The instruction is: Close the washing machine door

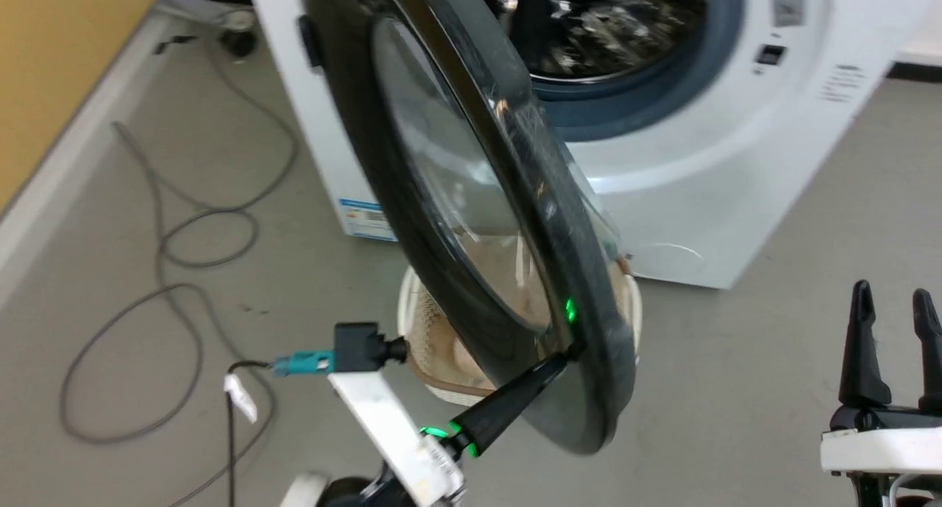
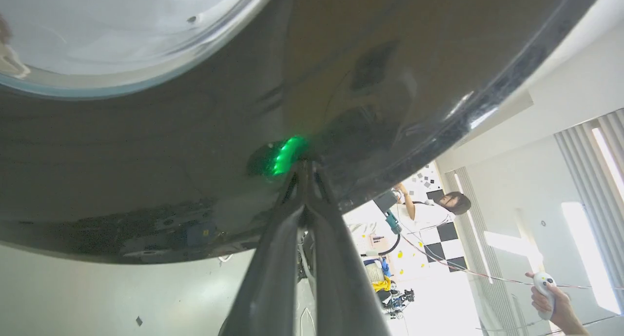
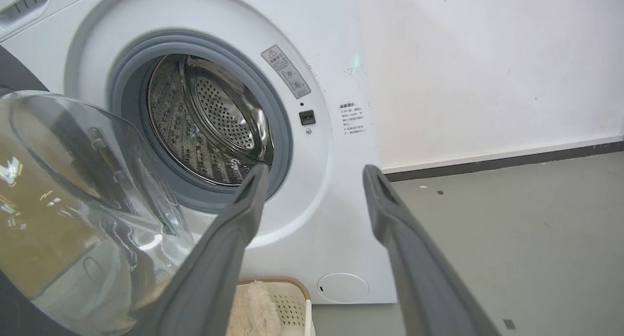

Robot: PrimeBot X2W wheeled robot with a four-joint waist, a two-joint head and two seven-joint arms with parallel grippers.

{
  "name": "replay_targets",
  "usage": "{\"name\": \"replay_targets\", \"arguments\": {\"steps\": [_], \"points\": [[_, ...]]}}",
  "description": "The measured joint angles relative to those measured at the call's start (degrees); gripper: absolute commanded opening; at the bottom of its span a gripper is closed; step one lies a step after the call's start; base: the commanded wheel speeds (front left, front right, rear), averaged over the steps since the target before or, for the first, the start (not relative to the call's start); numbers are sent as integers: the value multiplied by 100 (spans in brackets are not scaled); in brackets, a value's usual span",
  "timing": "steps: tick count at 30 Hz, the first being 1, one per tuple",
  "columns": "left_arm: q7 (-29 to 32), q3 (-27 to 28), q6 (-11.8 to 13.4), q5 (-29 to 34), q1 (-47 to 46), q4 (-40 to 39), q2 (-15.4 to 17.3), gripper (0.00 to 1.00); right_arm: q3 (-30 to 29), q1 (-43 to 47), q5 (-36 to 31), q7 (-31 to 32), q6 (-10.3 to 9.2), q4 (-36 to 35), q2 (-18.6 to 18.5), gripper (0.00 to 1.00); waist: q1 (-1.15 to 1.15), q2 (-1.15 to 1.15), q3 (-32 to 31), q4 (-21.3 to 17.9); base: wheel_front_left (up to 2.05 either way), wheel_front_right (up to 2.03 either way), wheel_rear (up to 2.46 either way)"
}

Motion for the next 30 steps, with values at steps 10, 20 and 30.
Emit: {"name": "replay_targets", "arguments": {"steps": [10,20,30], "points": [[-1032,-978,0,209,-718,907,-69,0,53,-58,43,1,0,29,1,100,0,0,51,-524,0,0,0],[-2672,-1530,-1,762,-882,683,659,0,40,-38,66,1,0,97,0,100,0,0,-215,-569,0,0,0],[-4363,-287,798,3772,-1182,1192,1417,0,69,132,97,0,0,70,1,100,0,0,-526,-409,0,0,0]]}}
